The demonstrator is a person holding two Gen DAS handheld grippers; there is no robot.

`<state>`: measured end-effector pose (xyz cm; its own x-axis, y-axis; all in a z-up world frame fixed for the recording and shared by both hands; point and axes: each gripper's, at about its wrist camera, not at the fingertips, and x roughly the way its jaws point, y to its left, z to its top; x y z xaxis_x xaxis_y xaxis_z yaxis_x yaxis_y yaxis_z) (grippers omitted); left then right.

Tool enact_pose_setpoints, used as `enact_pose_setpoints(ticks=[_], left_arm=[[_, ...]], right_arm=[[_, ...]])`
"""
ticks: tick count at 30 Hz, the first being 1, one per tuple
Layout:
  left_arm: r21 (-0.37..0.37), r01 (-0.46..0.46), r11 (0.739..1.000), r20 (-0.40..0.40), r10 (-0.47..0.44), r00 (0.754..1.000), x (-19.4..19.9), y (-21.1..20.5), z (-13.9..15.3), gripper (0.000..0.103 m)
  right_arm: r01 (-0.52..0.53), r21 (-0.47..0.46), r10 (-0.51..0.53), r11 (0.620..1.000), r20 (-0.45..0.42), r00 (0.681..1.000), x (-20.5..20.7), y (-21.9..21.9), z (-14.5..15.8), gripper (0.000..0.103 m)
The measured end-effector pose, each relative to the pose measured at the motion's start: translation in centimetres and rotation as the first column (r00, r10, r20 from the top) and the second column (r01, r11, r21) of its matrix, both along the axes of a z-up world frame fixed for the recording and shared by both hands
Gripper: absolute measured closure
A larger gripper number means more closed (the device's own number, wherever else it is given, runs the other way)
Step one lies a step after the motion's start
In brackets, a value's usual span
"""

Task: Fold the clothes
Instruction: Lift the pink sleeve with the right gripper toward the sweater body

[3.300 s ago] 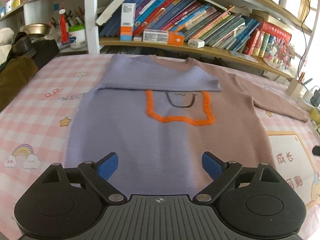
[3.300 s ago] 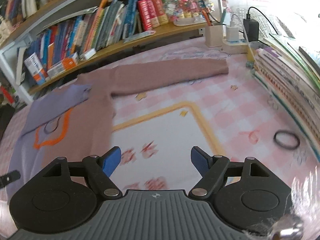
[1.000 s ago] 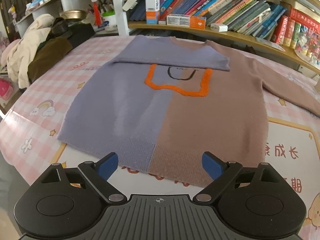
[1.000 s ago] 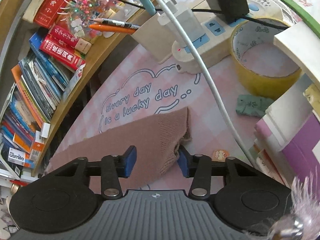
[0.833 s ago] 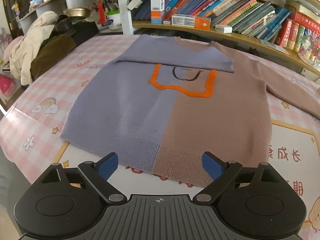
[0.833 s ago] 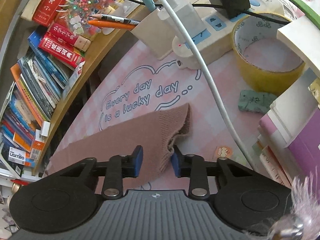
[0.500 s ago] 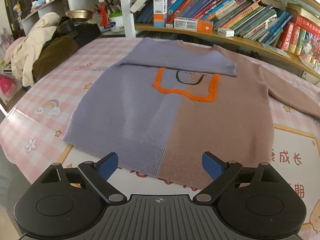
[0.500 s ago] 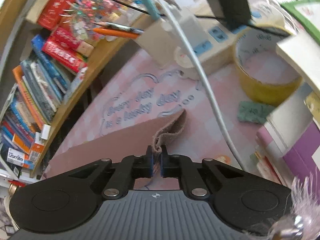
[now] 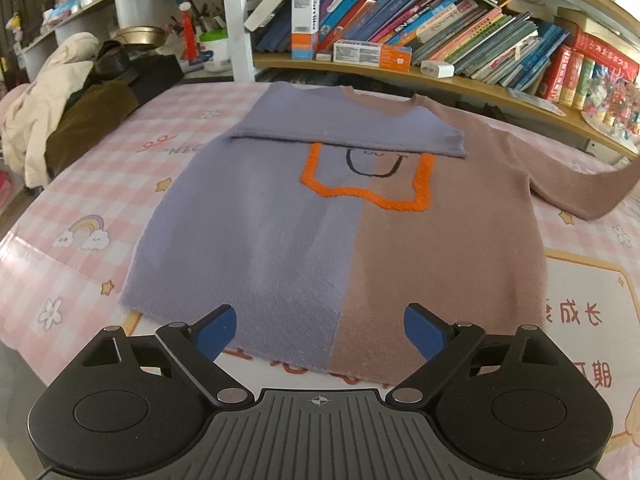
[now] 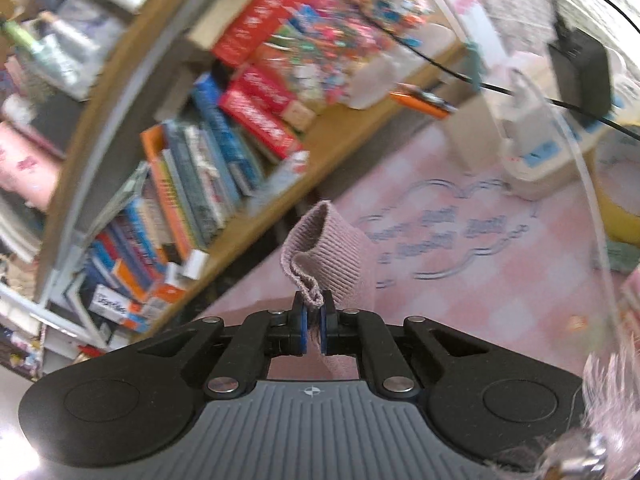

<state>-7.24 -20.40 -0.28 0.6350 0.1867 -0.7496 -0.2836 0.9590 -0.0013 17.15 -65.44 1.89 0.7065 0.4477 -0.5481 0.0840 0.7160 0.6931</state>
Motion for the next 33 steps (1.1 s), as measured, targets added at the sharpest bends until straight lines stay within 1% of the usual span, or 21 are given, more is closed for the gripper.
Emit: enact_pose_setpoints(ticks=[4,9,14,18,21,25,30,33], left_arm=[[-0.013,0.029,0.999,0.024,-0.028,0.999,-0.1,1.8,0.3,0.010],[-0.040,0.063,0.997,0.080,-0.059,0.995,-0.2,5.1,1.1,0.010],[-0.061,0.116,0.991,0.130,-0.107,0.986,-0.5,8.2,1.7,0.010],[-0.059,0.144,0.988,0.167,-0.133,0.977,-0.8,10.5,2.0,0.005],[-0.060,0.159,0.985,0.195,-0.145,0.970,-0.8,12.3,2.2,0.005],[-0.068,0.175,0.982,0.217,-0.156,0.964,-0.6,14.4,2.2,0.005],[-0.086,0.187,0.979,0.227,-0.163,0.960,-0.3,16.6,2.0,0.005],[-0.092,0.192,0.977,0.229,-0.167,0.959,-0.3,17.5,1.8,0.005]], right_arm=[[-0.013,-0.009,0.013,1.000,0.034,0.999,-0.5,2.7,1.7,0.097],[-0.021,-0.016,0.022,1.000,0.061,0.998,-0.8,6.7,3.3,0.097],[-0.049,-0.027,0.051,0.998,0.091,0.995,-0.8,11.5,4.8,0.097],[-0.078,-0.037,0.082,0.996,0.114,0.990,-0.7,15.7,5.8,0.097],[-0.097,-0.044,0.102,0.994,0.127,0.987,-0.7,18.7,6.4,0.097],[-0.122,-0.054,0.129,0.991,0.144,0.981,-0.7,22.7,7.2,0.097],[-0.143,-0.062,0.151,0.988,0.151,0.977,-0.6,26.5,7.6,0.097],[-0.146,-0.064,0.155,0.987,0.151,0.976,-0.7,26.7,7.6,0.097]])
